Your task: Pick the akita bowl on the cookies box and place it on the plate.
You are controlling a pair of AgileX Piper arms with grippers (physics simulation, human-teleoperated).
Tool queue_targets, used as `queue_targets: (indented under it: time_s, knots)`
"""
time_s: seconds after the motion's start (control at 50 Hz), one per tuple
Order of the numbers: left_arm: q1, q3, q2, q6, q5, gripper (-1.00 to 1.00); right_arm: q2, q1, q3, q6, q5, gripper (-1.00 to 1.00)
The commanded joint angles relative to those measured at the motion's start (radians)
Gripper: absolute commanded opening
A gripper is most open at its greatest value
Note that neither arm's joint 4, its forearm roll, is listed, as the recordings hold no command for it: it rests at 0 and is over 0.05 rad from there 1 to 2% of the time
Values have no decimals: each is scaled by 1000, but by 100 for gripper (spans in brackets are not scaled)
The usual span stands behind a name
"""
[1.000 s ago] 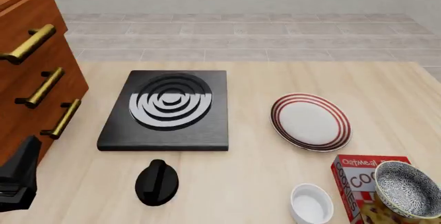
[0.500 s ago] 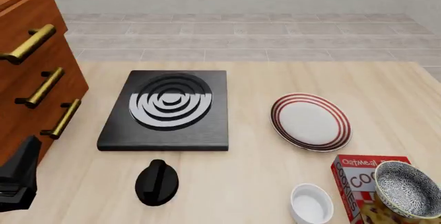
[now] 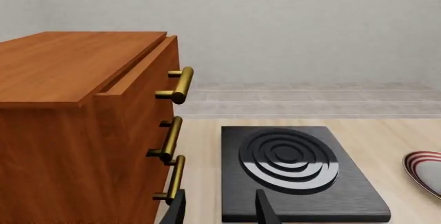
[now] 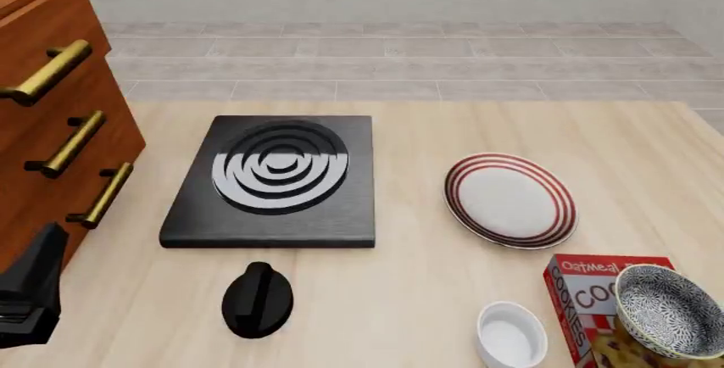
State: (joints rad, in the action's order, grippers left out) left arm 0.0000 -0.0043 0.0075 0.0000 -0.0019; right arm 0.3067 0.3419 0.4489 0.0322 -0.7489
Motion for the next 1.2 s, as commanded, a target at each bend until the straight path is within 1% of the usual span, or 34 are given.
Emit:
queue_targets:
  time_s: [0.02,0.06,0.08,0.1,0.14,0.38,0.7,0.98,1.2]
  knots:
    - [0,0,0,0,0,100,0,18,-55,-17,25,100]
    - [0,0,0,0,0,100,-1,15,-61,-47,26,100]
    - [0,0,0,0,0,100,-1,21,-65,-30,31,100]
    - [0,0,0,0,0,100,-2,22,-68,-27,33,100]
    - [0,0,0,0,0,100,-4,20,-75,-38,37,100]
    - [0,0,0,0,0,100,-3,7,-123,-54,66,100]
    - [0,0,0,0,0,100,0,8,-170,-59,102,100]
    - [0,0,0,0,0,100,50,18,-209,-70,172,100]
    - [0,0,0,0,0,100,134,9,-246,-84,265,100]
